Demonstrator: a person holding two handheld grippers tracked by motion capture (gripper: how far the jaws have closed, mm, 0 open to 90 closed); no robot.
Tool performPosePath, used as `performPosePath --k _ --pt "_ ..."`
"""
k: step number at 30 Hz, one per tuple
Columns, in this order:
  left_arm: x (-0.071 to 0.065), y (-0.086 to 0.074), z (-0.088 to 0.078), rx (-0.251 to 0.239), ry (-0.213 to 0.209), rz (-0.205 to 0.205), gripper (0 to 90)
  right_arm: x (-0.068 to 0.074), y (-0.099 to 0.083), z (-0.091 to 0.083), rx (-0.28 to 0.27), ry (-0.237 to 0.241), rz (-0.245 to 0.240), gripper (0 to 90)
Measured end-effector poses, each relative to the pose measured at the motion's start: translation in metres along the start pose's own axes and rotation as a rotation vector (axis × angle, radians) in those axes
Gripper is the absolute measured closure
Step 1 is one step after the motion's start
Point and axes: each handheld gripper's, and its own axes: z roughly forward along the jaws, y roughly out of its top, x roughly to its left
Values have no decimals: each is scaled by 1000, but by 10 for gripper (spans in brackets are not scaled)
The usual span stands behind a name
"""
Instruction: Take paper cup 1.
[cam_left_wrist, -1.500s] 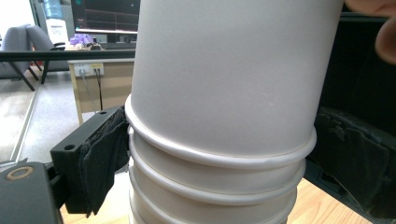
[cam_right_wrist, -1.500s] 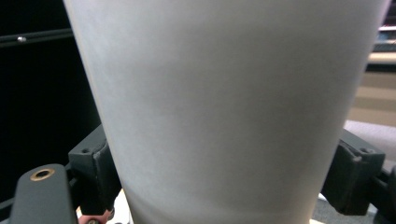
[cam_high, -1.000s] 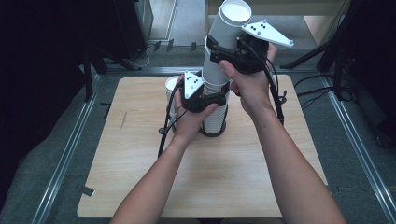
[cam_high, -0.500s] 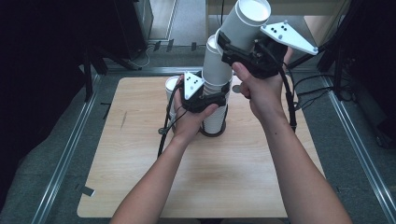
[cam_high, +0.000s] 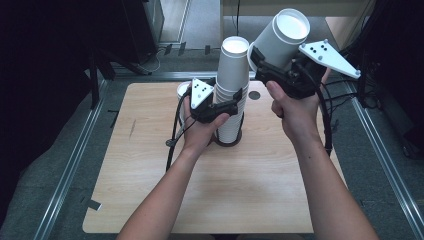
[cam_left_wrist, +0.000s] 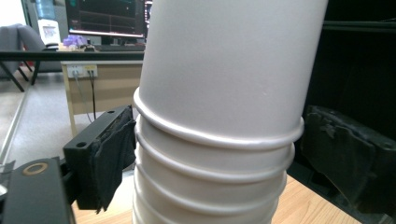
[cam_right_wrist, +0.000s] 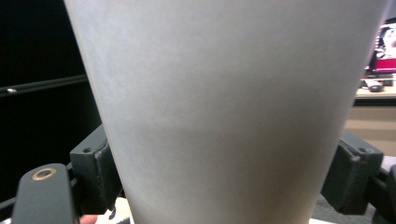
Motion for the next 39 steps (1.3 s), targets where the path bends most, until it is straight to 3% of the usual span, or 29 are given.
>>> performPosePath --k 7,18,26,32,39 --pt "-3 0 -14 14 -14 19 17 -10 -14 -13 6 -19 -2 157" --pt "-10 -10 -44 15 -17 29 17 -18 -33 -33 15 -42 -16 154" --pt "-10 -22 -77 10 -11 29 17 -23 -68 -51 56 -64 -47 150" --pt "-11 -31 -95 23 -11 34 17 -25 -83 -62 61 -74 -58 150" --pt "-12 -59 -125 75 13 34 17 -21 -116 -79 104 -73 -108 148"
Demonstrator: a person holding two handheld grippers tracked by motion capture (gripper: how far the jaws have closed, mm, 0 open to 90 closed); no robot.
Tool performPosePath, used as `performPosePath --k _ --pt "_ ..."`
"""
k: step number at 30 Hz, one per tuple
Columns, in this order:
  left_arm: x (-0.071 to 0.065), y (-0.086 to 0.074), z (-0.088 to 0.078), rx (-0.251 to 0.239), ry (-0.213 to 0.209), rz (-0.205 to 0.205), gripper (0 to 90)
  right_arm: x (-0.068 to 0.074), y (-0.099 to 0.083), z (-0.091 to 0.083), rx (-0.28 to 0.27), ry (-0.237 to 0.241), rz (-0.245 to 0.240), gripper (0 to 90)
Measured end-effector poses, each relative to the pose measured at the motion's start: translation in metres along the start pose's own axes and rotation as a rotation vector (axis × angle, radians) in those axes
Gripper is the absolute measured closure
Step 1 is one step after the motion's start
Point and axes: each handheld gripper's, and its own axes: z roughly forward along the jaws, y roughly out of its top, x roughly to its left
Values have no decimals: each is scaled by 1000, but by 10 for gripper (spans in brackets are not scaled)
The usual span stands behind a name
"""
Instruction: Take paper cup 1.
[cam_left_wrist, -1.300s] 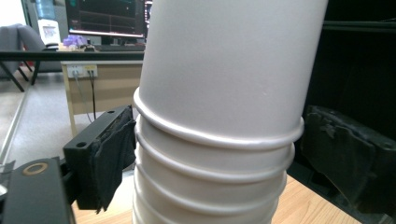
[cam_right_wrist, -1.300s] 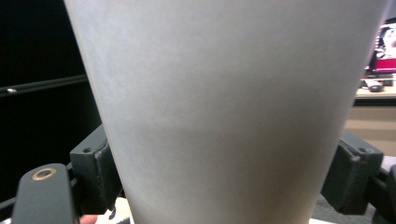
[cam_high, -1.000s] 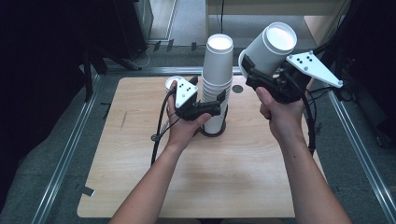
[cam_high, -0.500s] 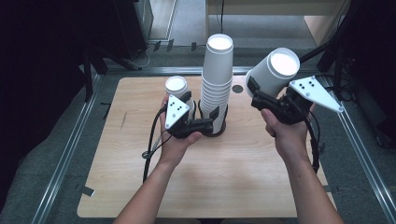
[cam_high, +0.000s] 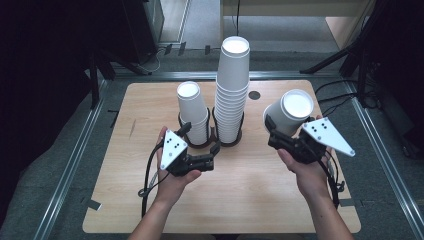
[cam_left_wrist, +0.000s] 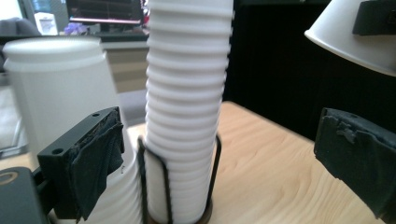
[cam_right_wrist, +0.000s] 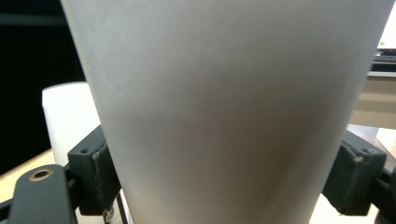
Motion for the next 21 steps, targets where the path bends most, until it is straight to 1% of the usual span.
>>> performPosePath --k 1,2,3,4,5,6,7,9,10,11,12,13,14,15,16,17,18,21 --pt "0 0 0 0 0 0 17 0 0 0 0 0 0 148" --pt "1 -4 -4 9 3 -9 17 1 -6 -1 7 0 -7 148" --pt "3 -13 -14 15 10 -9 17 2 -18 -3 23 7 -16 147" --pt "5 -17 -19 16 14 -10 17 3 -22 -4 26 8 -22 147" --pt "5 -17 -19 16 14 -10 17 3 -22 -4 26 8 -22 147" --pt "11 -24 -28 18 21 -24 17 7 -32 -5 32 5 -37 146" --pt "11 -24 -28 18 21 -24 17 7 -32 -5 32 5 -37 146" --pt "17 -32 -34 23 31 -52 17 11 -42 -5 44 12 -33 146" --pt "20 -37 -37 29 39 -62 17 13 -46 -5 48 16 -26 146" --pt "24 -43 -40 33 44 -76 17 17 -55 -5 60 19 -8 146" --pt "26 -45 -40 41 47 -80 17 19 -59 -6 66 22 -1 146" --pt "27 -47 -41 46 50 -79 17 21 -64 -7 67 24 -4 146" --pt "28 -48 -42 45 54 -82 17 23 -67 -8 72 18 -12 146" --pt "29 -50 -42 41 53 -96 17 24 -71 -9 85 16 -21 145" --pt "30 -51 -42 41 49 -98 17 25 -73 -9 98 19 -33 144" --pt "30 -51 -42 41 49 -98 17 25 -75 -11 106 17 -40 144" --pt "29 -53 -42 48 49 -98 17 25 -78 -12 108 21 -37 144" --pt "29 -53 -43 44 40 -101 17 23 -82 -15 117 11 -37 144"
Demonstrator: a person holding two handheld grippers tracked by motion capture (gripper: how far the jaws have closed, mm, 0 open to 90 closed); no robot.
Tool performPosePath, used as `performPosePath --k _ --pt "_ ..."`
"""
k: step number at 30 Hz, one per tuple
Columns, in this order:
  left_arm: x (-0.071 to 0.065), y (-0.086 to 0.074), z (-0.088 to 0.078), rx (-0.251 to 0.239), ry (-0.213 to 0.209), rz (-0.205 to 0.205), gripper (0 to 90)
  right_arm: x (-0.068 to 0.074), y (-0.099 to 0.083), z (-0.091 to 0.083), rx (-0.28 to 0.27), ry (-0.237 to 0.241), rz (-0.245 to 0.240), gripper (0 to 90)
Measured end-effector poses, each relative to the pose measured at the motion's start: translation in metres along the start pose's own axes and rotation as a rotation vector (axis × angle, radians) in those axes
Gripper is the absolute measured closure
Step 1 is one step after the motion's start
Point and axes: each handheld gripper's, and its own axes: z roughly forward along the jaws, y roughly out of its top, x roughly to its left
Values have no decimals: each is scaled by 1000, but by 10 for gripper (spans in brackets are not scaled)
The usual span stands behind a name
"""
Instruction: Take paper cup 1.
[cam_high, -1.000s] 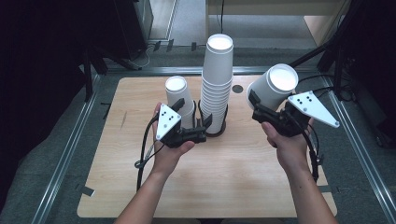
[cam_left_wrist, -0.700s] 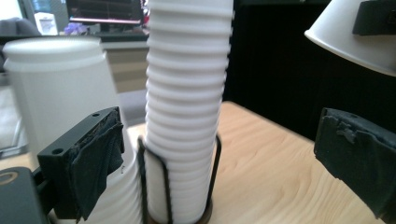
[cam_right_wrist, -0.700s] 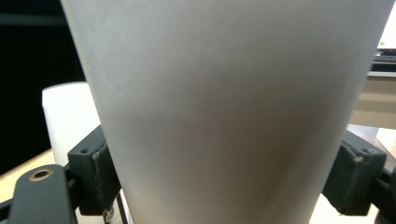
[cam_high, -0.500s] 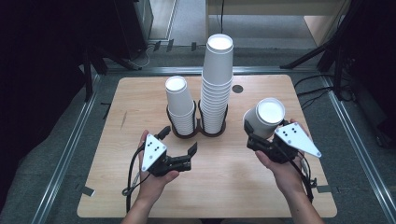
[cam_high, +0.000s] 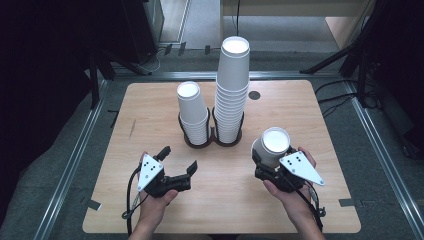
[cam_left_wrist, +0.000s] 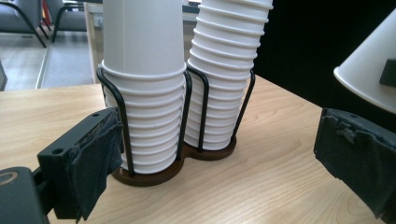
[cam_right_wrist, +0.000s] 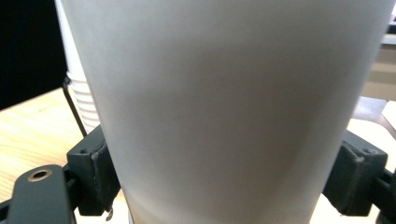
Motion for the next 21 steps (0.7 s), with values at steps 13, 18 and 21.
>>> performPosePath --k 13,18,21 --pt "-22 -5 2 29 -79 21 17 -1 -18 -1 39 -36 -82 144" --pt "-30 0 4 38 -86 24 17 9 -25 5 75 -28 -182 141" --pt "-32 5 5 39 -97 31 17 12 -25 7 88 -44 -219 140"
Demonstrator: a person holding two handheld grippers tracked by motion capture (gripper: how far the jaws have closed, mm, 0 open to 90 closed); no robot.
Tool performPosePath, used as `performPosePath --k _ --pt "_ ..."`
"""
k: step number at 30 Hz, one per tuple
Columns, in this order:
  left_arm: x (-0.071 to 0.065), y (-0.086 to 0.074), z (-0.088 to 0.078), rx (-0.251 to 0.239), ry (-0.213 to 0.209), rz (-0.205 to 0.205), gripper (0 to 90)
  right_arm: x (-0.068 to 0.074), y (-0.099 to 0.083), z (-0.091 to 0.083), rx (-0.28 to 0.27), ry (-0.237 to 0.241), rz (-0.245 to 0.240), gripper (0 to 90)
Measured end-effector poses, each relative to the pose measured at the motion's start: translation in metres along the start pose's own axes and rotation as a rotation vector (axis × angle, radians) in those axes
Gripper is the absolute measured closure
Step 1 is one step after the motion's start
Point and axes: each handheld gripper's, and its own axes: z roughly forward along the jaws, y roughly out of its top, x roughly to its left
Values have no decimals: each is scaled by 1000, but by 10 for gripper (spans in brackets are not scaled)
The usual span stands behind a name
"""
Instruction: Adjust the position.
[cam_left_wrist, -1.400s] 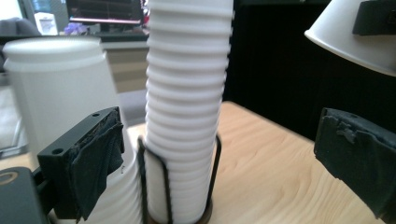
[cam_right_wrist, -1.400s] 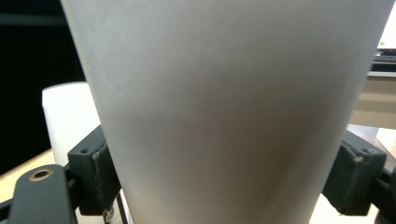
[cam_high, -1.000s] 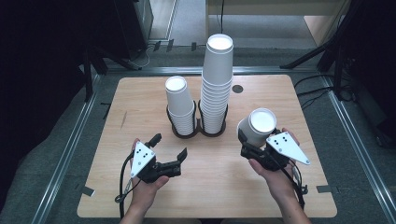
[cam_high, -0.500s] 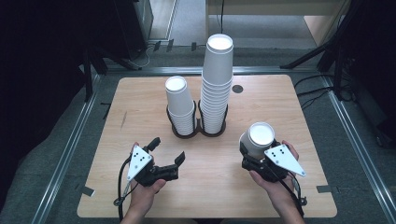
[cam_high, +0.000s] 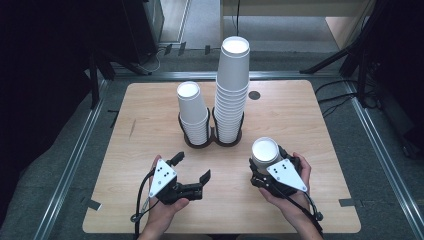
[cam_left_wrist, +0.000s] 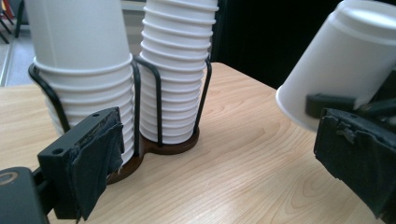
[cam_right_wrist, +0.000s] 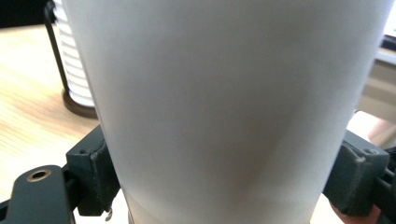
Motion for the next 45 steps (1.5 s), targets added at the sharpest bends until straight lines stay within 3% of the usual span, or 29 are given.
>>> performPosePath --k 5,6,8,9,11,15,25,28,32,33,37,45 --pt "0 14 10 11 -52 9 17 3 2 1 6 -24 -65 140" --pt "2 16 15 31 -66 11 17 6 2 3 8 -25 -103 141" --pt "2 16 16 38 -70 12 17 6 2 3 11 -24 -122 141" --pt "3 16 16 36 -80 9 17 10 1 5 14 -33 -175 141" --pt "3 15 15 41 -88 16 17 14 -1 6 14 -40 -217 143" --pt "2 13 12 46 -104 19 17 18 -1 7 10 -56 -260 149" --pt "-19 5 24 83 -183 37 17 29 -1 0 -30 -72 -382 172" --pt "-24 4 26 95 -202 46 17 31 -2 -1 -35 -68 -449 181" --pt "-26 3 27 102 -224 46 17 38 -4 -2 -45 -68 -495 194" --pt "-27 3 26 102 -225 47 17 42 -5 -2 -48 -69 -528 198" --pt "-28 2 27 107 -234 61 18 47 -7 -3 -64 -62 -563 204" --pt "-34 -1 29 120 -256 89 18 53 -2 -7 -82 -40 -567 211"
